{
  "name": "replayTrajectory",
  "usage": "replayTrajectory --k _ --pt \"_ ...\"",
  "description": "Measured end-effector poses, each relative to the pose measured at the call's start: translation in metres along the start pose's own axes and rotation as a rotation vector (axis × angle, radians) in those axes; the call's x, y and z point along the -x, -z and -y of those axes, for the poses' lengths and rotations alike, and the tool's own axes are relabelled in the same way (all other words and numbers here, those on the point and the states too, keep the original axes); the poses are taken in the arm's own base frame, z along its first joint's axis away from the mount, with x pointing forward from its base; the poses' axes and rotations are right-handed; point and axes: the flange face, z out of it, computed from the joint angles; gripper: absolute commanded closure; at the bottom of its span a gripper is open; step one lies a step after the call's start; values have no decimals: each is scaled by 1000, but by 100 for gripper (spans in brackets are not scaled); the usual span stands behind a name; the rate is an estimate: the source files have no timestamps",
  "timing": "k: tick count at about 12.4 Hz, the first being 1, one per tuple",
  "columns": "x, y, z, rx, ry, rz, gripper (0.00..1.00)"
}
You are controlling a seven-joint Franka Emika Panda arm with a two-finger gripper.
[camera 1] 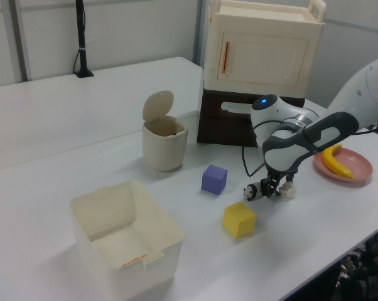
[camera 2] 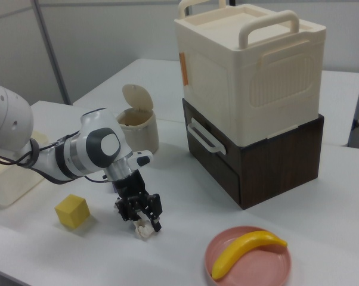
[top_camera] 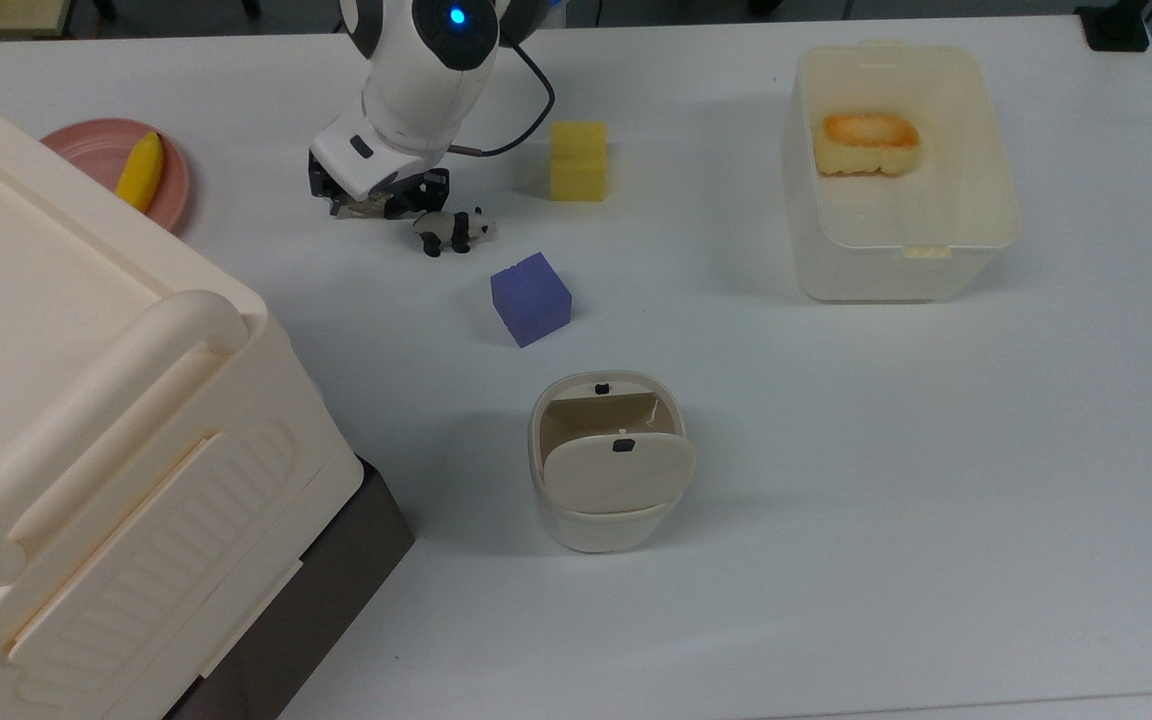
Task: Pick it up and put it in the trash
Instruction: 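Lift the white figurine and carry it toward the trash bin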
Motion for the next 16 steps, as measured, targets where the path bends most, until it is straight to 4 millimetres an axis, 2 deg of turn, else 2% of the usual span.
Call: replayTrajectory --k 11,14,15,16 --pt "-1 2 -2 3 -2 -2 100" --pt "-1 19 -8 17 -14 -19 100" --pt "0 30 -13 28 -20 -26 100" --pt "1 50 -21 36 -36 -47 100"
